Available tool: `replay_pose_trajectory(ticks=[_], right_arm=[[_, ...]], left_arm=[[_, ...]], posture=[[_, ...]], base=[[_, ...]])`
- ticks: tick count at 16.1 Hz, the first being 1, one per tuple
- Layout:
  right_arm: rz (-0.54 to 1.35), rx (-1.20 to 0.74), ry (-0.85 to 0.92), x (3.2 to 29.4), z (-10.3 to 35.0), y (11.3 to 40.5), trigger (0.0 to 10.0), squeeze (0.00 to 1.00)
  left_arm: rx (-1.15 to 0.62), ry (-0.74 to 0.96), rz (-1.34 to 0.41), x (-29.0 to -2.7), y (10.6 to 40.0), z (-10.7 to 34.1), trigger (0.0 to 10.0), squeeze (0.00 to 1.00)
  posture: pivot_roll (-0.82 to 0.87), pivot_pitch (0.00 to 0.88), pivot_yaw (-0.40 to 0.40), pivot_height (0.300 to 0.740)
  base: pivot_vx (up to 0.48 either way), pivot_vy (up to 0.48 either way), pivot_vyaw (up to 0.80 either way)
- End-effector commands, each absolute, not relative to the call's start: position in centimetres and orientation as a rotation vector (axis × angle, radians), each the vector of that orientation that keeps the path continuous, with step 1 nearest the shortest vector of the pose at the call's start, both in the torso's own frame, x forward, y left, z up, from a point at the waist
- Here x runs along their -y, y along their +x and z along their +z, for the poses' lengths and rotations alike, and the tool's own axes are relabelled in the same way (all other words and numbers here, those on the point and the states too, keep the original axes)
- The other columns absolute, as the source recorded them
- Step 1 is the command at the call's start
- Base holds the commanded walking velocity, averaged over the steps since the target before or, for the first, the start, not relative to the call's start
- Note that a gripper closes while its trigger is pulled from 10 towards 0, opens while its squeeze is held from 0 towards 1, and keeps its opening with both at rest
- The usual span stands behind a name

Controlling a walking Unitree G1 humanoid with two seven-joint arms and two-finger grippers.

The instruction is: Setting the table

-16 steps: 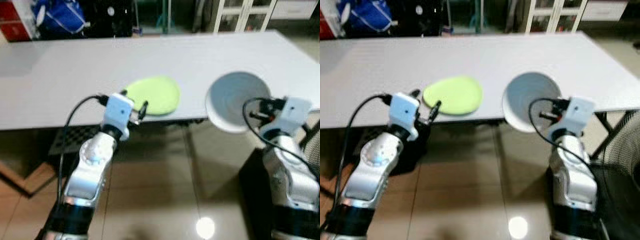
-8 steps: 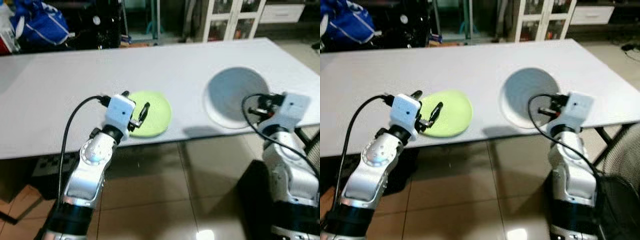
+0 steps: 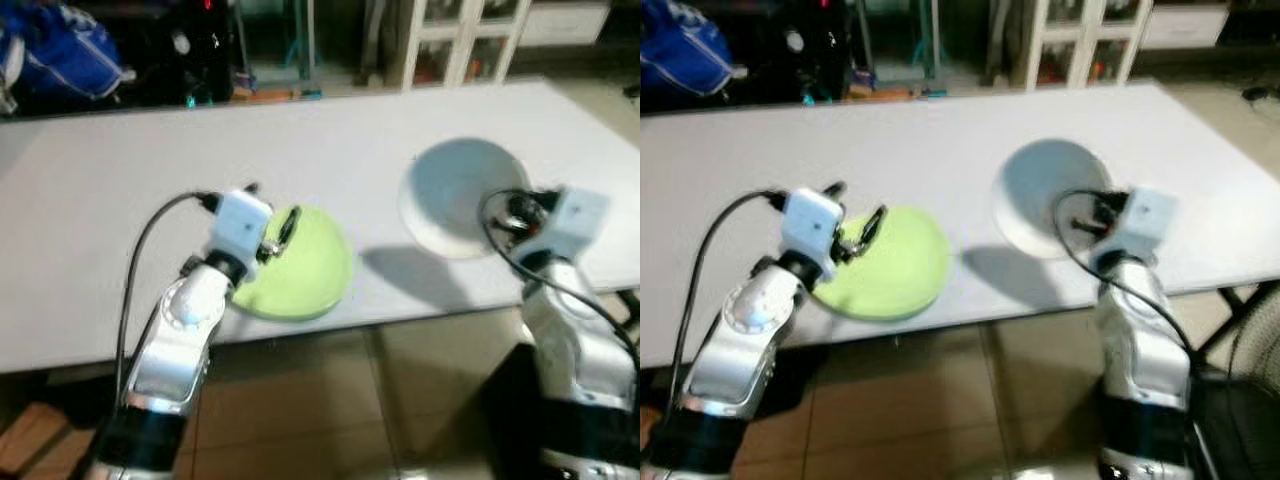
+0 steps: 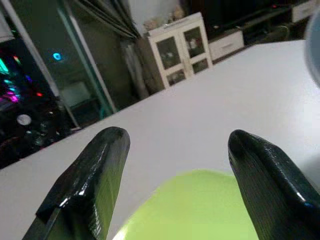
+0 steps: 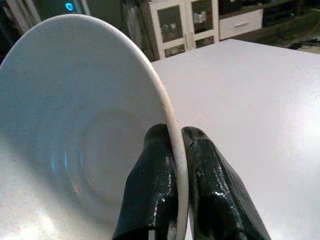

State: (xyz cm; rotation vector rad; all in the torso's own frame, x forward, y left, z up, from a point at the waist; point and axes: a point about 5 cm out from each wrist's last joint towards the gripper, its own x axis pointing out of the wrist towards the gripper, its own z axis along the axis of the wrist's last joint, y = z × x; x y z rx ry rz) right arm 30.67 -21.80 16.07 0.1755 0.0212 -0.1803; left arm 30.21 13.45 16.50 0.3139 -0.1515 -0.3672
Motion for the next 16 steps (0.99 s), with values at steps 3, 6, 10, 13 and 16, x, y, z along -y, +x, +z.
replay_pose_trajectory(ticks=[3, 6, 10, 13, 16], right_arm=[[-0.071, -0.016, 0.28, 20.2, 17.1, 31.6, 10.0, 0.0], [-0.063, -0.044, 0.387, 20.3, 17.2, 32.3, 10.0, 0.0], [0.087, -0.231, 0.438, 18.5, 16.3, 33.1, 10.0, 0.0], [0.224, -0.359, 0.456, 16.1, 15.6, 33.4, 10.0, 0.0], [0.326, -0.442, 0.489, 13.9, 15.8, 34.3, 10.0, 0.0]], left_arm=[[0.112, 0.368, -0.349, -14.8, 30.0, 16.1, 10.0, 0.0], [0.102, 0.363, -0.387, -15.7, 29.9, 16.4, 10.0, 0.0], [0.068, 0.376, -0.53, -17.8, 28.3, 17.1, 10.0, 0.0], [-0.003, 0.371, -0.656, -18.7, 26.9, 17.2, 10.0, 0.0], [-0.04, 0.37, -0.693, -19.2, 26.4, 16.8, 10.0, 0.0]], posture=[[-0.06, 0.0, 0.01, 0.74], [-0.07, 0.0, 0.019, 0.74], [-0.06, 0.0, 0.009, 0.74], [-0.05, 0.0, 0.002, 0.74], [-0.05, 0.0, 0.0, 0.74]], base=[[0.0, 0.0, 0.0], [0.0, 0.0, 0.0], [0.0, 0.0, 0.0], [0.0, 0.0, 0.0], [0.0, 0.0, 0.0]])
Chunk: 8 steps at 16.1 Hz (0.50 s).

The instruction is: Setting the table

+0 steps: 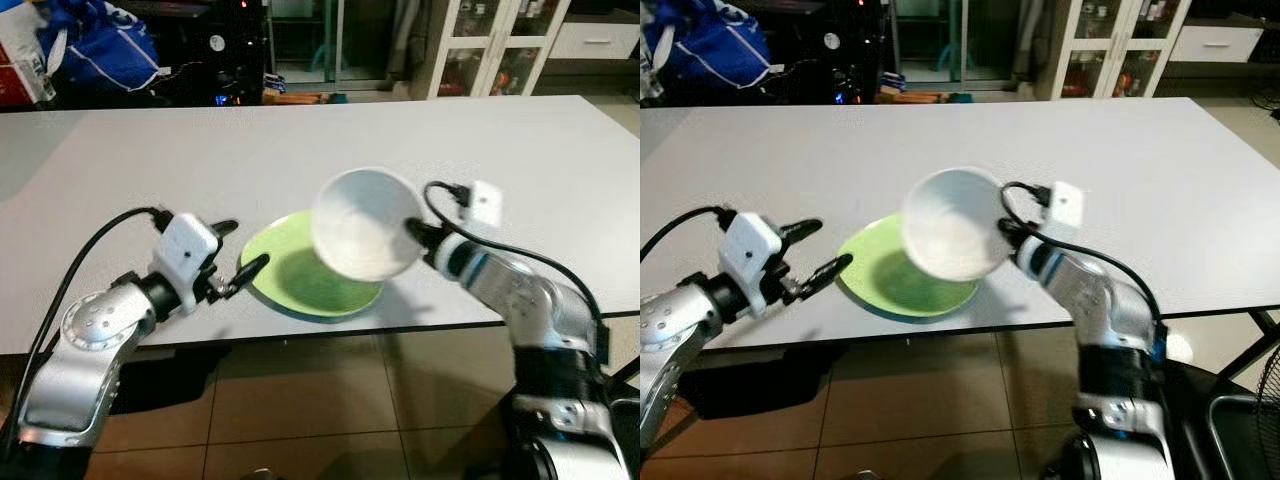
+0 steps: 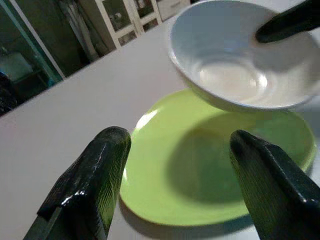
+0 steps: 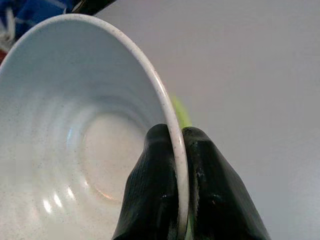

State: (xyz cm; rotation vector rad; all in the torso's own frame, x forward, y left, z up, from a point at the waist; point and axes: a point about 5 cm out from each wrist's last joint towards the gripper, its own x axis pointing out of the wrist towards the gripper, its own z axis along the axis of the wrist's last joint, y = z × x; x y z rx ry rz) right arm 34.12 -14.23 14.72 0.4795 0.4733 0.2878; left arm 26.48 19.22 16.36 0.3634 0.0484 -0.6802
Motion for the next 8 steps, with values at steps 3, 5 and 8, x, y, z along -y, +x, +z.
replay_pose_trajectory(ticks=[3, 5, 8], right_arm=[[0.365, -0.537, 0.438, 12.4, 14.9, 35.2, 10.0, 0.0], [0.376, -0.573, 0.408, 12.1, 14.4, 35.5, 10.0, 0.0], [0.357, -0.616, 0.369, 12.0, 14.1, 36.3, 10.0, 0.0]], left_arm=[[-0.086, 0.35, -0.735, -18.8, 25.8, 16.4, 10.0, 0.0], [-0.118, 0.365, -0.751, -19.0, 25.6, 16.1, 10.0, 0.0], [-0.143, 0.374, -0.766, -19.1, 25.4, 15.9, 10.0, 0.0]], posture=[[-0.04, 0.0, -0.006, 0.74], [-0.04, 0.0, -0.006, 0.74], [-0.04, 0.0, -0.006, 0.74]], base=[[0.0, 0.0, 0.0], [0.0, 0.0, 0.0], [0.0, 0.0, 0.0]])
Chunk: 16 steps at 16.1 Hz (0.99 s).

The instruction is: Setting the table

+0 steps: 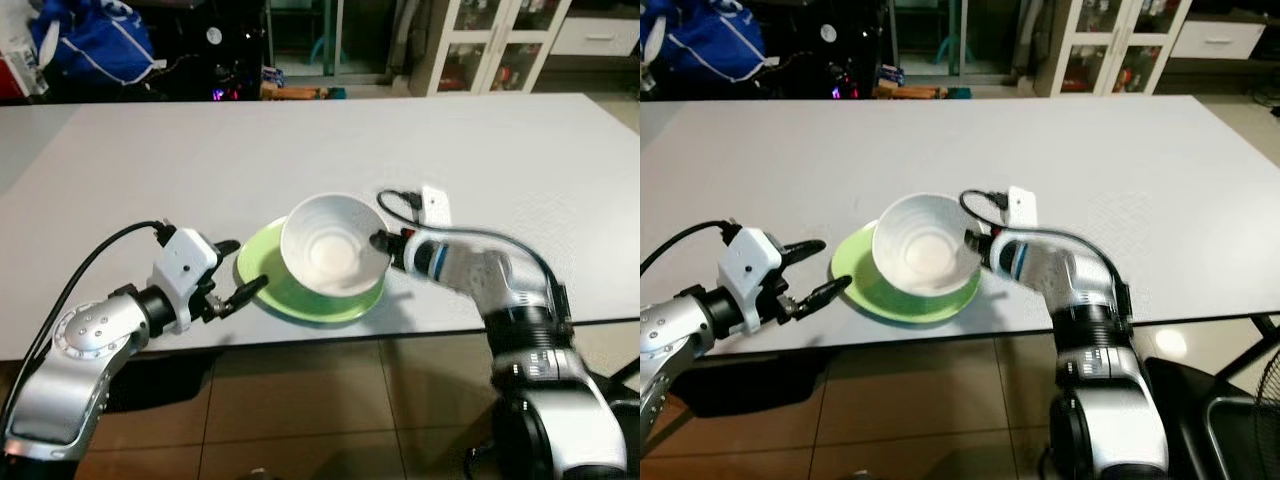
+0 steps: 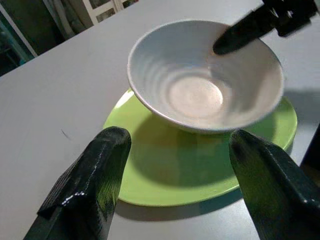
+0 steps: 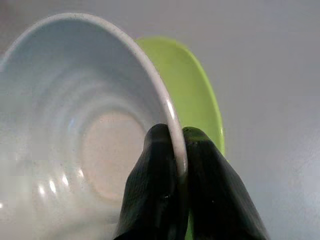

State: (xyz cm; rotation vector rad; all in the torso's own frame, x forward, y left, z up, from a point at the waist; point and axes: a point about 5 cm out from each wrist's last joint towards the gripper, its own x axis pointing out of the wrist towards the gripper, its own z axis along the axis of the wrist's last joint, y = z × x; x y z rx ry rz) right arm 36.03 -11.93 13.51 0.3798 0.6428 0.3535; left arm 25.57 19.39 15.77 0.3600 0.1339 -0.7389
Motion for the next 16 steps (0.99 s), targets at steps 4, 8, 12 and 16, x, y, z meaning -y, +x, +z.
replay_pose_trajectory(ticks=[4, 8, 12, 16], right_arm=[[0.383, -0.633, 0.41, 11.2, 14.2, 36.7, 10.0, 0.0], [0.402, -0.649, 0.427, 10.6, 14.2, 36.9, 10.0, 0.0], [0.4, -0.663, 0.425, 10.3, 13.9, 37.0, 10.0, 1.0], [0.387, -0.656, 0.447, 10.6, 13.8, 37.1, 10.0, 1.0]], left_arm=[[-0.16, 0.358, -0.793, -18.8, 25.2, 15.8, 10.0, 0.0], [-0.171, 0.355, -0.804, -18.8, 25.1, 15.7, 10.0, 0.0], [-0.167, 0.351, -0.802, -18.7, 25.3, 15.8, 10.0, 0.0], [-0.165, 0.35, -0.799, -18.7, 25.3, 15.7, 10.0, 0.0]], posture=[[-0.04, 0.0, -0.006, 0.74], [-0.03, 0.0, -0.008, 0.74], [-0.03, 0.0, -0.009, 0.74], [-0.03, 0.0, -0.008, 0.74]], base=[[0.0, 0.0, 0.0], [0.0, 0.0, 0.0], [0.0, 0.0, 0.0], [0.0, 0.0, 0.0]])
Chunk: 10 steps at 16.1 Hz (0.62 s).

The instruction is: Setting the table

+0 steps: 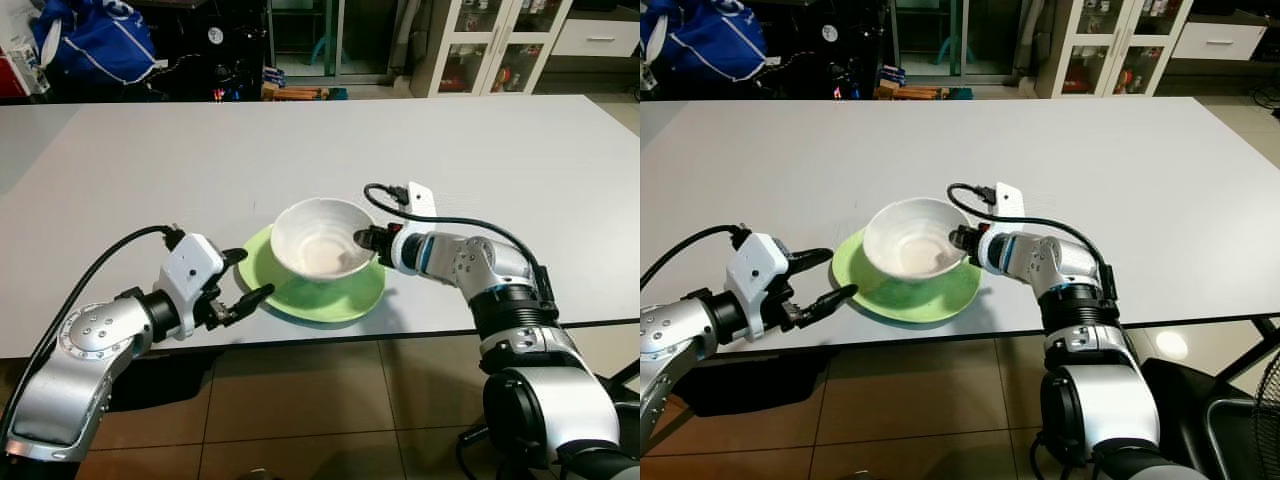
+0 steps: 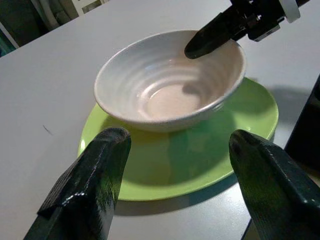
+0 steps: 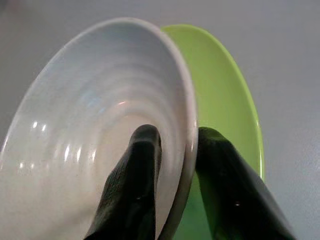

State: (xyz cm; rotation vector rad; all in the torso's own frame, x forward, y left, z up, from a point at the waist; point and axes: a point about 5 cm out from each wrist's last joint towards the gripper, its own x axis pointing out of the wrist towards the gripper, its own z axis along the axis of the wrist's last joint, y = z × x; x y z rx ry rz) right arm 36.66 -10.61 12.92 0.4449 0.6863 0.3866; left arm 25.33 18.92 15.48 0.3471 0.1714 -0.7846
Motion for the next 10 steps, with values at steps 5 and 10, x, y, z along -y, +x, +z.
replay_pose_trajectory(ticks=[5, 10], right_arm=[[0.401, -0.523, 0.562, 11.0, 15.4, 37.7, 10.0, 0.0], [0.434, -0.131, 0.637, 14.1, 19.6, 36.6, 10.0, 0.0]], left_arm=[[-0.109, 0.355, -0.733, -18.9, 25.8, 15.7, 10.0, 0.0], [0.011, 0.263, -0.637, -18.4, 26.3, 18.3, 10.0, 0.0]], posture=[[-0.03, 0.0, -0.006, 0.74], [-0.03, 0.0, -0.008, 0.74]], base=[[0.0, 0.0, 0.0], [0.0, 0.0, 0.0]])
